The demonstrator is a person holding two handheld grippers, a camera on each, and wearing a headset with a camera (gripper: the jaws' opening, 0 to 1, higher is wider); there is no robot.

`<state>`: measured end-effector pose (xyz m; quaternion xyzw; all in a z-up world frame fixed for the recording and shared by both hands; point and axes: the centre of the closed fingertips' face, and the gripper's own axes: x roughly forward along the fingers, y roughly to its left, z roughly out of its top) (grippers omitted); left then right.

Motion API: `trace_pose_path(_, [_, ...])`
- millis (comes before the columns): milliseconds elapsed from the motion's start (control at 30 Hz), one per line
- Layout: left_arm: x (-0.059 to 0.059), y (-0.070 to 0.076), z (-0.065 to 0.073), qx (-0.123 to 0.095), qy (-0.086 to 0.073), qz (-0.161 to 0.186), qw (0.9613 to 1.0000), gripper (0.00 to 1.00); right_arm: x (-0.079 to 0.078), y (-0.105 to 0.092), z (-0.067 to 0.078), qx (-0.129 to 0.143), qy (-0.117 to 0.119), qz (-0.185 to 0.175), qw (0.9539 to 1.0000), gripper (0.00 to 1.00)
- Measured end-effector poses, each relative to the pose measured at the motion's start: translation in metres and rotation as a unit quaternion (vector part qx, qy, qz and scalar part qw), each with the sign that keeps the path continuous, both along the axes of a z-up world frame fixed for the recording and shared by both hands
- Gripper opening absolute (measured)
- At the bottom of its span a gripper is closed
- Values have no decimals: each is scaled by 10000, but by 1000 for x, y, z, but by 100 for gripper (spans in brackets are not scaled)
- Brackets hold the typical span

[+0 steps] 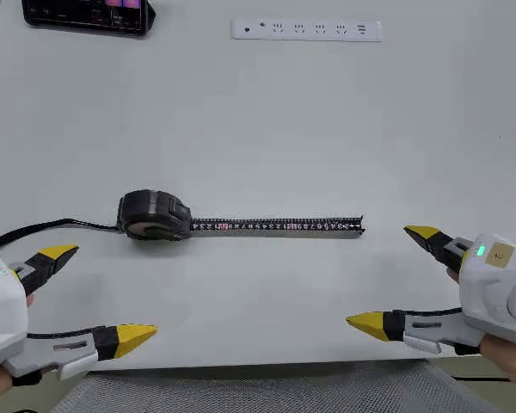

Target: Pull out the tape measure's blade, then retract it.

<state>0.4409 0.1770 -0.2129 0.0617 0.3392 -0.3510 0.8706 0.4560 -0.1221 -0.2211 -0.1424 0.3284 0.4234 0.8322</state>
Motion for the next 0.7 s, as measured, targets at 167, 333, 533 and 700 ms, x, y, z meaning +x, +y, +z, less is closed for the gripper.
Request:
trace_pose_path(167, [1,1,0,-5,-4,16,10000,91,0,0,0,-6,0,6,10000,92])
trace_pose_path(333, [1,1,0,-7,-7,23,10000,91,0,1,0,0,4,1,10000,92])
trace_pose_path(533, [7,-3,-2,0,7,25,10000,91,6,3,0,12,0,40,10000,91])
trace_pose_path(700, [10,-7,-3,-18,-3,40,10000,92,10,4,1,-3,-20,81,10000,91])
